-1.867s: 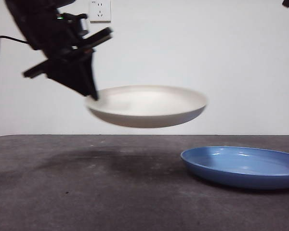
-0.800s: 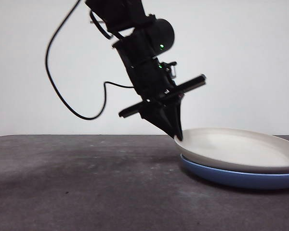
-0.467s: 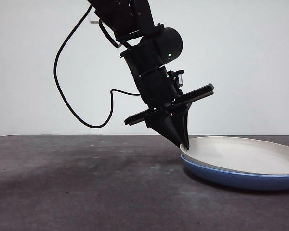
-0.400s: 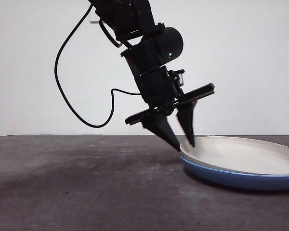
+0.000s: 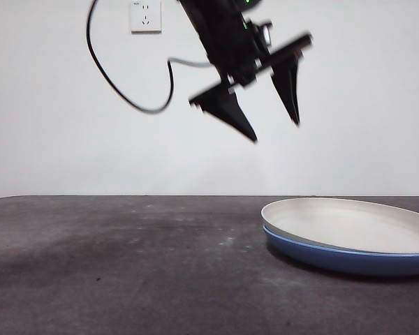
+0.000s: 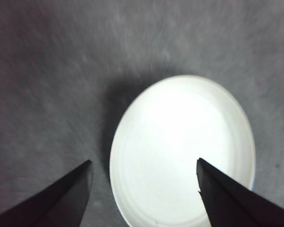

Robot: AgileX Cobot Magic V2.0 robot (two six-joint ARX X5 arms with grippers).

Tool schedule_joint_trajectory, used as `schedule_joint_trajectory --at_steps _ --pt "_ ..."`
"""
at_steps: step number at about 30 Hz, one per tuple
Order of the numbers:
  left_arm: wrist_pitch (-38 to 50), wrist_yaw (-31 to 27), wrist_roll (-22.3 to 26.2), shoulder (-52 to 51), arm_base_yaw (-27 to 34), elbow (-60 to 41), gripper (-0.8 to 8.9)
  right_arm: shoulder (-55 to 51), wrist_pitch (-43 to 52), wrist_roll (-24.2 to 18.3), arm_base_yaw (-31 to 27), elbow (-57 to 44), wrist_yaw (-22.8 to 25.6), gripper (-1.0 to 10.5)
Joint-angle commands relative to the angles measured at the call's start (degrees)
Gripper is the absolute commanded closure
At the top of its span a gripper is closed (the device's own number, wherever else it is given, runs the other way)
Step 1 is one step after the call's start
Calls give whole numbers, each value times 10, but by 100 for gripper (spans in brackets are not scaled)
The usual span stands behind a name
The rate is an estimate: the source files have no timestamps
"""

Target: Pick up the white plate, put it on the blue plate, put it on desk

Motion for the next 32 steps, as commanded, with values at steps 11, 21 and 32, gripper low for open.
schedule_joint_trajectory --at_steps 11,21,32 --pt "-92 -2 77 -269 97 -46 474 4 2 2 2 12 5 502" --pt "51 33 77 -499 113 -429 474 10 1 3 2 11 4 502" --pt "81 211 100 -568 105 -568 474 43 -11 6 2 11 1 502"
